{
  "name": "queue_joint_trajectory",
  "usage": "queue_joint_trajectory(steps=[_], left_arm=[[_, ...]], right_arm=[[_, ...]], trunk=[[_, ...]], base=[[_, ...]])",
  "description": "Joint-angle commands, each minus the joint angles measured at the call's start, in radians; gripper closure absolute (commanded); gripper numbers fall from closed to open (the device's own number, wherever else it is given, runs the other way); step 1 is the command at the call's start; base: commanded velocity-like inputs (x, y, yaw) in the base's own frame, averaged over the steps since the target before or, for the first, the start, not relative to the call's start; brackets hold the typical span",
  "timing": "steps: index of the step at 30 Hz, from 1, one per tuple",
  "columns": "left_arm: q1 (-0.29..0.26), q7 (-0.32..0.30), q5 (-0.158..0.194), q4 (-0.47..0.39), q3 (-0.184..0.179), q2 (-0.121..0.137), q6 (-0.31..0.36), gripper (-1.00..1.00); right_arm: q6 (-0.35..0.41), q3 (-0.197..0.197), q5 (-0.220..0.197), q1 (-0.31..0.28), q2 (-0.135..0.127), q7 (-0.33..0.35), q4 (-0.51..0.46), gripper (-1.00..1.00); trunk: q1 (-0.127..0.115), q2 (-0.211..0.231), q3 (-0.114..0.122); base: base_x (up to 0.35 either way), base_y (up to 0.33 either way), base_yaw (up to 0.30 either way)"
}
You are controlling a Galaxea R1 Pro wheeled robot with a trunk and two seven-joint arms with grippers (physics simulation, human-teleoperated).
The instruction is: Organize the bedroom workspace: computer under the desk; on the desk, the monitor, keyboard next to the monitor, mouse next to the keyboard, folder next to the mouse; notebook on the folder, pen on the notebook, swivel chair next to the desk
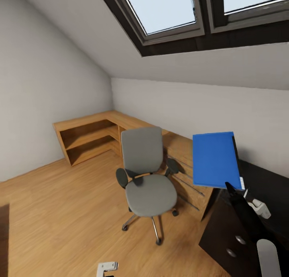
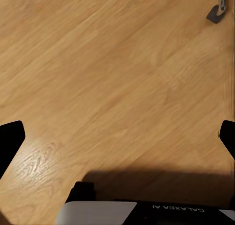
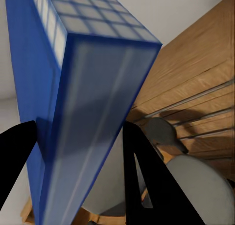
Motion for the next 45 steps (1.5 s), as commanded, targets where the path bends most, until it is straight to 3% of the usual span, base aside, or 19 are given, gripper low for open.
queue_joint_trajectory(steps=[1,12,23,28,45], left_arm=[[-0.001,0.006,0.009,-0.002,-0.009,0.0,-0.004,-1.0],[-0.001,0.005,0.009,-0.001,-0.01,-0.002,-0.005,-1.0],[-0.001,0.002,0.01,-0.001,-0.009,-0.002,-0.005,-1.0],[-0.001,0.002,0.01,-0.001,-0.01,-0.002,-0.005,-1.0],[-0.001,0.002,0.01,-0.001,-0.009,0.0,-0.007,-1.0]], right_arm=[[0.009,-0.003,-0.007,-0.001,0.001,0.003,-0.001,1.0],[0.005,-0.003,-0.006,-0.001,0.001,0.003,0.01,1.0],[0.006,-0.006,-0.006,-0.001,-0.001,0.01,0.01,1.0],[0.01,-0.007,-0.007,-0.001,-0.024,0.007,0.012,1.0],[0.01,-0.007,-0.009,-0.001,-0.028,-0.01,0.038,1.0]], trunk=[[-0.004,0.006,0.002],[-0.046,0.083,0.036],[-0.046,0.083,0.036],[-0.046,0.083,0.036],[-0.046,0.083,0.036]], base=[[0.0,0.0,-0.293],[0.0,0.0,-0.293],[0.0,0.0,-0.244],[0.0,0.0,-0.023],[0.0,0.0,-0.244]])
